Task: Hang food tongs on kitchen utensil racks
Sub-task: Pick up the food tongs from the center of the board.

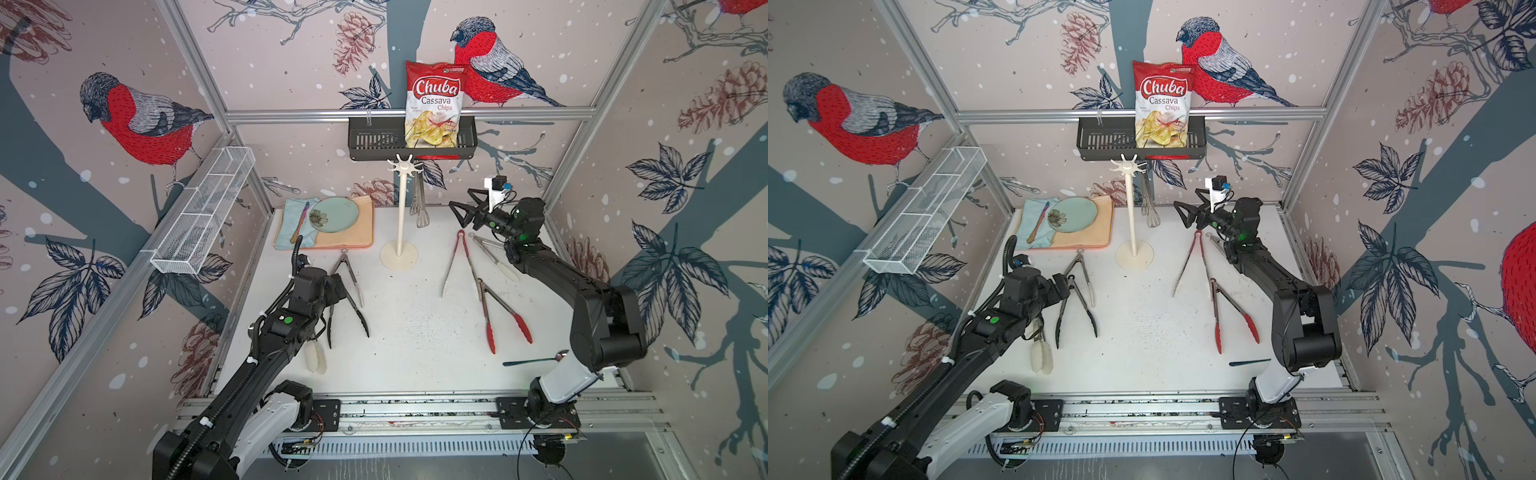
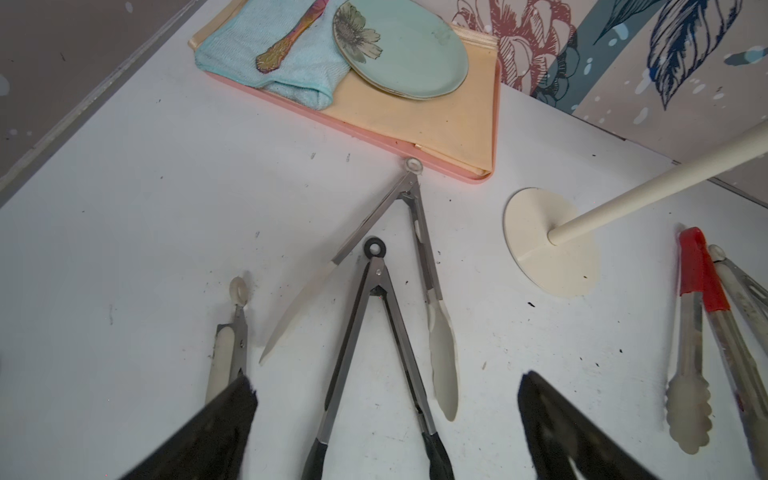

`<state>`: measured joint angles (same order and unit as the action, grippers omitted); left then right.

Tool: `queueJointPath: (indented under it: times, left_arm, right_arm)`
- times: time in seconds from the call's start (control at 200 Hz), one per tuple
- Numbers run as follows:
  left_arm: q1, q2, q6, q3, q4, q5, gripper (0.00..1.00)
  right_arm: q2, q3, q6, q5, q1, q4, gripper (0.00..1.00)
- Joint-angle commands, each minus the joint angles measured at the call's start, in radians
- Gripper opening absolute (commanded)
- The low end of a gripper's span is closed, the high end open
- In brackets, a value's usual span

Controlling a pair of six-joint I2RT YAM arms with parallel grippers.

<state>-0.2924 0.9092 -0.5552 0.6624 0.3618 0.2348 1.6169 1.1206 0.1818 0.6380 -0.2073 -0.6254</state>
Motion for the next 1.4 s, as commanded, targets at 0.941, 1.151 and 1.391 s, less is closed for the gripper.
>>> queueJointPath:
  times: [0.941, 1.151, 1.391]
  left_arm:
    - [0.126, 0.515, 0.341, 0.256, -0.084, -0.078, 0.79]
    - [0.147, 0.683, 0.411, 0.328, -0.124, -0.044, 0.71]
    - [0.182, 0.822, 0.488, 0.423, -0.176, -0.084, 0.66]
  right_arm:
    - [-0.506, -0.365, 0.026, -0.196, -0.069, 0.614, 1.00]
    - [-0.474, -0.359, 0.042, -0.196, -0.079, 0.618, 1.00]
    - [-0.453, -0.365, 0.037, -0.238, -0.119, 0.642, 1.00]
